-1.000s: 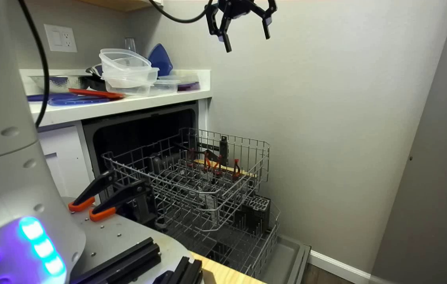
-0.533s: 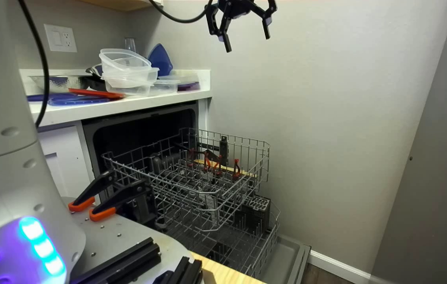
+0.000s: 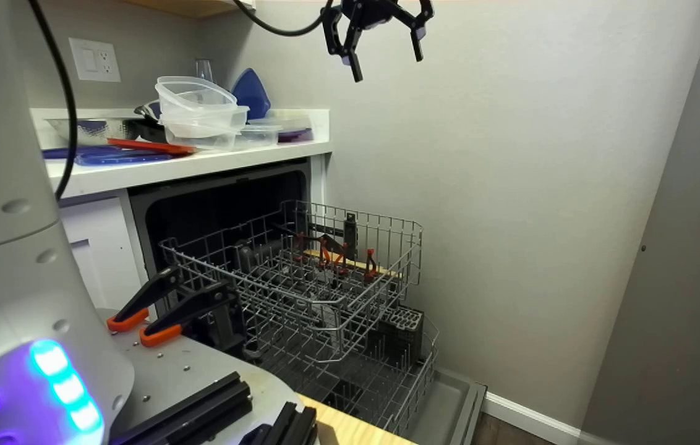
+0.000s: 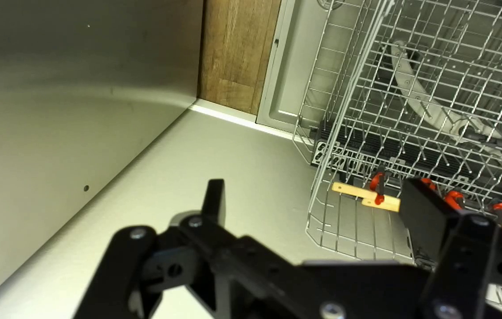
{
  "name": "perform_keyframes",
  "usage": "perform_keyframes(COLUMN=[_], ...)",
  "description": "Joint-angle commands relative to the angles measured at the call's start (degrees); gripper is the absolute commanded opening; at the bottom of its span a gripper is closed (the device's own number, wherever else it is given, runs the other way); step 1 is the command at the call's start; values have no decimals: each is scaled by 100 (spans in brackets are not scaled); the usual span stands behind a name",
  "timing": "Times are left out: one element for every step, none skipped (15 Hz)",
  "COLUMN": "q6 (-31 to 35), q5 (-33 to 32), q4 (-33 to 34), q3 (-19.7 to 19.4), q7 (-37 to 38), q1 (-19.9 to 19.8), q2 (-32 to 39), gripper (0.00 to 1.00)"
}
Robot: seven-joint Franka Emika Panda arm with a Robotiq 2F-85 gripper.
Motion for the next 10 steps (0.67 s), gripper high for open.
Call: perform_keyframes(q6=[-11,-11,-11,-71,-41,-79,-63,-87,-71,-39], q5=[7,7,7,-34,1,-59,-54,-106,-102,-88], q4=[6,6,6,211,330,551,669,841,979,1101], q3=[3,3,3,75,99,214,245,322,346,363], q7=[-4,-4,-4,-53,-129,-139,-195,-175,-224,-274], q1=[0,0,0,53,144,220,296,344,414,480], q2=[-2,-2,-2,188,308,497,598,743,878,1019], gripper=[100,100,100,100,100,100,100,100,100,100])
